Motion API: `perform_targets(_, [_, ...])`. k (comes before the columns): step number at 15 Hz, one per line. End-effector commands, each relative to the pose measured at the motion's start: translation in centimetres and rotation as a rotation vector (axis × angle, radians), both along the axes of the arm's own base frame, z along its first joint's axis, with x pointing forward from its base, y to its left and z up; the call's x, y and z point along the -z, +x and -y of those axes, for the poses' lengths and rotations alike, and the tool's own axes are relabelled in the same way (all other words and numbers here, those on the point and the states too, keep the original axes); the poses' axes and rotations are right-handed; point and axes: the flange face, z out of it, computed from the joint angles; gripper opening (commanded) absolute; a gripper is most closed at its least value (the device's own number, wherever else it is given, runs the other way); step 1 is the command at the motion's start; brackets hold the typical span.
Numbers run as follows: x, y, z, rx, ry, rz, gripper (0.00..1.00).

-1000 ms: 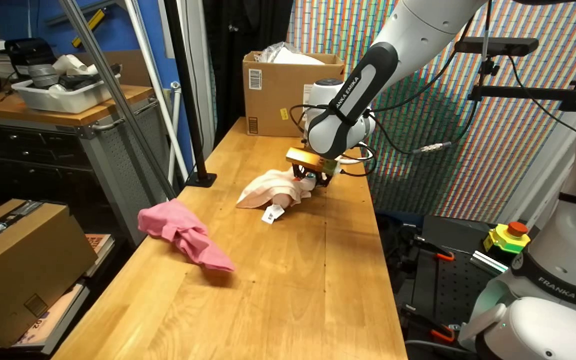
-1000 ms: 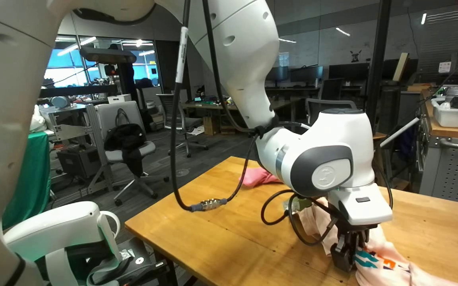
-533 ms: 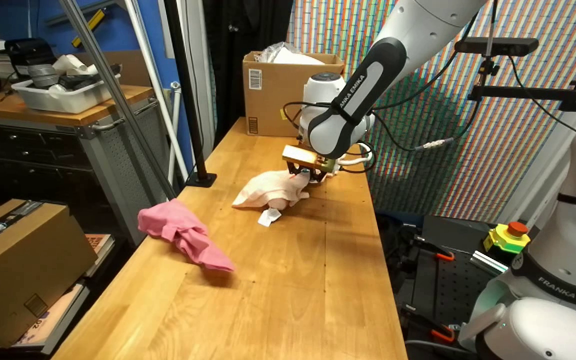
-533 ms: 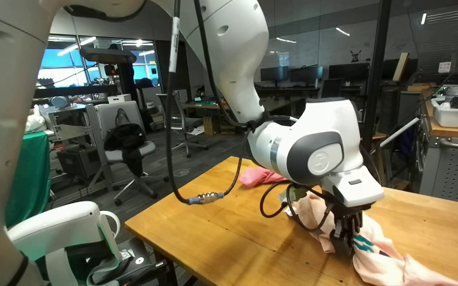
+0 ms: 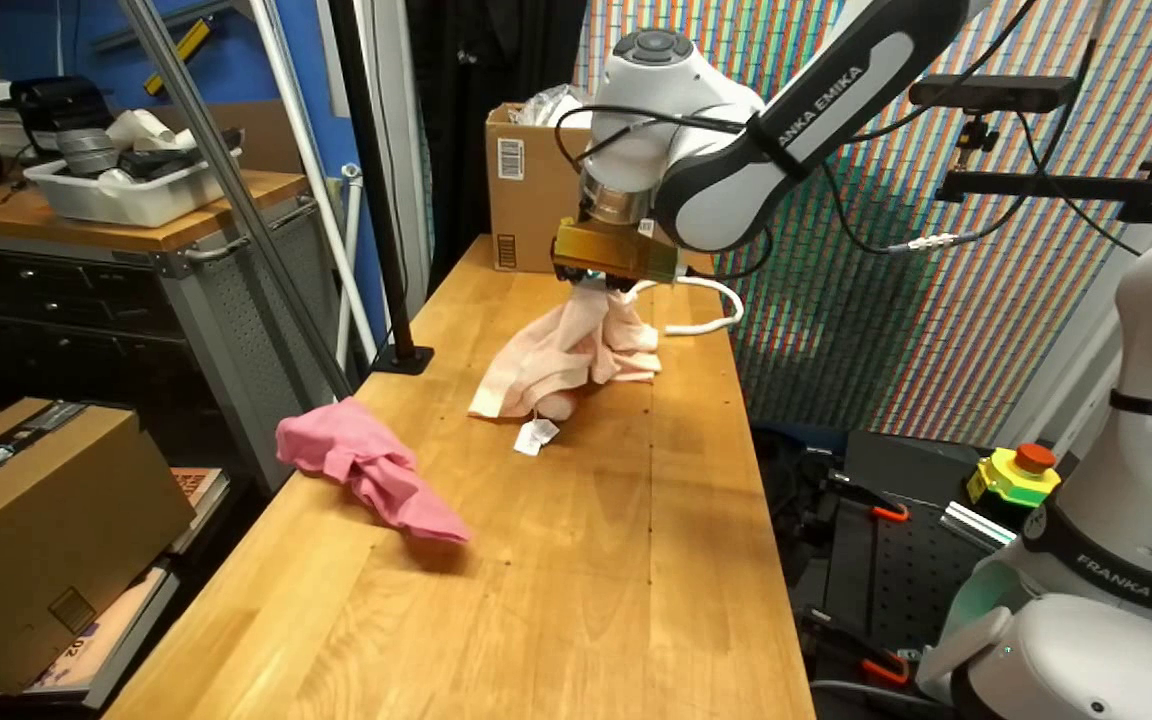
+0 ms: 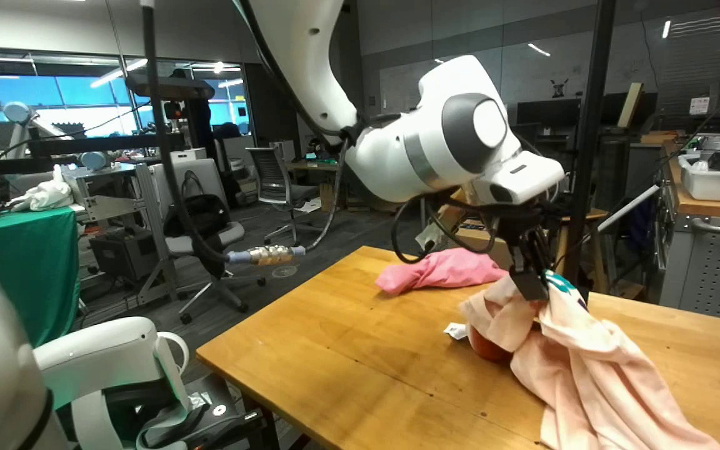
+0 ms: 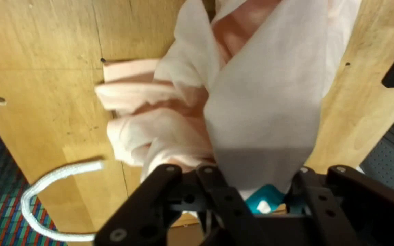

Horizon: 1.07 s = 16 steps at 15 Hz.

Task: Spread the objects across on the table

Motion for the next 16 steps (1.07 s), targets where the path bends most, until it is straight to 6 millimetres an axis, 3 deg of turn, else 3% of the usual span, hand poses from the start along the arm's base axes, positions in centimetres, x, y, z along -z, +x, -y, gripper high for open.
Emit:
perform_targets(1, [-5.5,-1.4,-1.6,-0.008,-0.072,0.045,0.08])
perform_targets(9, [-13.4,-3.4,-4.4,-0.039,-0.145,0.113,0.08])
perform_targets(16, [-19.7,-5.8,-7.1,-0.17,-0.09,0.123,0.08])
